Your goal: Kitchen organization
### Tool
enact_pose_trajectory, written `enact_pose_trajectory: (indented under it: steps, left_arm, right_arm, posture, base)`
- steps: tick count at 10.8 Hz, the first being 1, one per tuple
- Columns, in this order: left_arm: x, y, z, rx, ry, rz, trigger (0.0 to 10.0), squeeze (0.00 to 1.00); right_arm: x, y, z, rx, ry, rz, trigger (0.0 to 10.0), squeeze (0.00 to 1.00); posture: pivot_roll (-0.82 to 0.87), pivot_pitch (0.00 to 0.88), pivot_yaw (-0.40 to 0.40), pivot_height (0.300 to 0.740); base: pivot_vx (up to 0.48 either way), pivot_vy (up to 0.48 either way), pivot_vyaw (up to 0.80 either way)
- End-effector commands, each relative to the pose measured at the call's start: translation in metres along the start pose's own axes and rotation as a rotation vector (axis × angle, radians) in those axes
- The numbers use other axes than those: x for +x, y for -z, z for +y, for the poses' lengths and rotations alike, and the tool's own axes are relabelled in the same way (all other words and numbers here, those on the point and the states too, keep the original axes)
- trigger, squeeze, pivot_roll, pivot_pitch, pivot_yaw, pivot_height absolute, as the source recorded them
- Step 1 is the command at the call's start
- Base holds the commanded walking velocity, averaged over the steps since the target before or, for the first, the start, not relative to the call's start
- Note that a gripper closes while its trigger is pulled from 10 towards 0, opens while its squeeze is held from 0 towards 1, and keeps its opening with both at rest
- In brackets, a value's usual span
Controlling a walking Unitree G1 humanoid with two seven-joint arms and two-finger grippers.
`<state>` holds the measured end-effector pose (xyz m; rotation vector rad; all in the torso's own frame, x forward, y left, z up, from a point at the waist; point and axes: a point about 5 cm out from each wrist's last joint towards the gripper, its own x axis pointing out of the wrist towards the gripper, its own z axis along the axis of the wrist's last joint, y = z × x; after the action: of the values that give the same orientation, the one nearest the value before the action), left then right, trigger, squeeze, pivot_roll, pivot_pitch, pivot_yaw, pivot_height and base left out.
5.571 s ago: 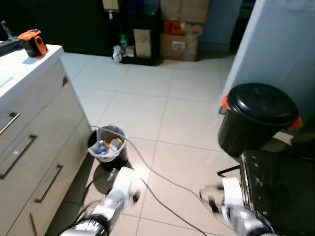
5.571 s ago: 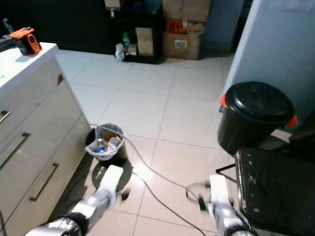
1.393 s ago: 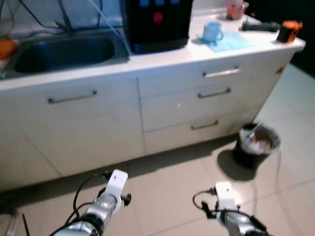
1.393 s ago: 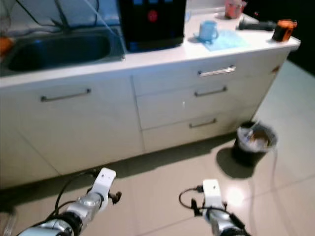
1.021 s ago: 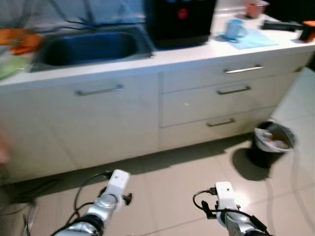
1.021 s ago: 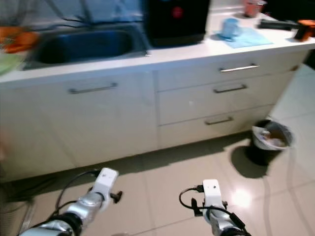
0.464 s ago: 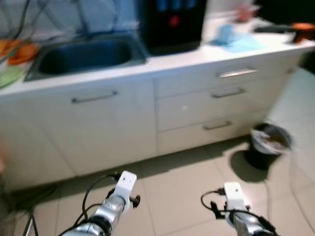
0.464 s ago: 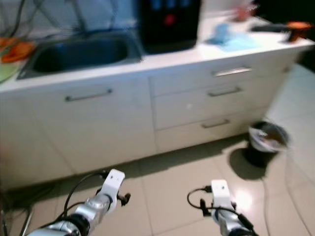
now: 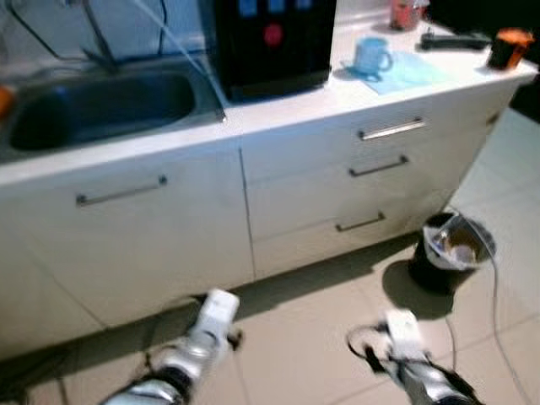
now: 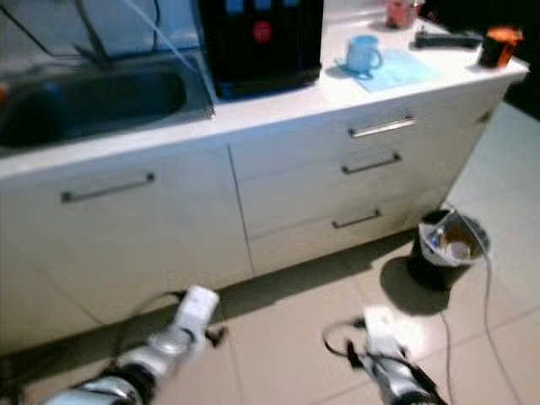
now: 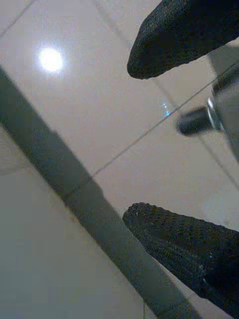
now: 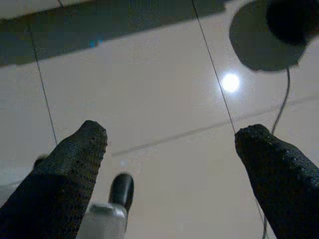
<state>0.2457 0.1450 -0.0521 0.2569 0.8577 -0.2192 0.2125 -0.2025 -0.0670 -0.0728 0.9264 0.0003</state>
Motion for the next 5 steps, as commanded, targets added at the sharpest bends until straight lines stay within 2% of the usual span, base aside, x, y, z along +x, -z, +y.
enact_pose_trajectory:
  steps: [1,2,3,4,5]
  left_arm:
    - [-0.001,0.001,0.013,-0.045,-0.059,-0.019,10.0,0.00]
    - [-0.001,-0.009,0.019,-0.101,-0.084,-0.065,10.0,0.00]
    - [-0.002,-0.031,0.029,-0.163,-0.122,-0.168,10.0,0.00]
    - [-0.006,-0.068,0.037,-0.214,-0.133,-0.331,10.0,0.00]
    - [-0.009,-0.085,0.038,-0.212,-0.132,-0.410,10.0,0.00]
  right_arm:
    - [0.000,0.003,0.009,-0.007,-0.038,-0.004,10.0,0.00]
    - [0.000,-0.001,0.009,0.005,-0.040,-0.023,10.0,0.00]
    - [0.001,-0.013,0.009,0.012,-0.054,-0.079,10.0,0.00]
    - [0.002,-0.037,0.010,0.061,-0.065,-0.184,10.0,0.00]
    - [0.001,-0.049,0.010,0.092,-0.064,-0.237,10.0,0.00]
  posture:
    - [0.05,0.000,0.039,0.740]
    - [0.06,0.000,0.035,0.740]
    - [0.07,0.000,0.034,0.740]
    - [0.08,0.000,0.029,0.740]
    - [0.09,0.000,0.028,0.740]
  base:
    - [0.000,0.000,0.00]
    - [0.000,0.000,0.00]
    - [0.000,0.000,0.00]
    - [0.000,0.000,0.00]
    - [0.000,0.000,0.00]
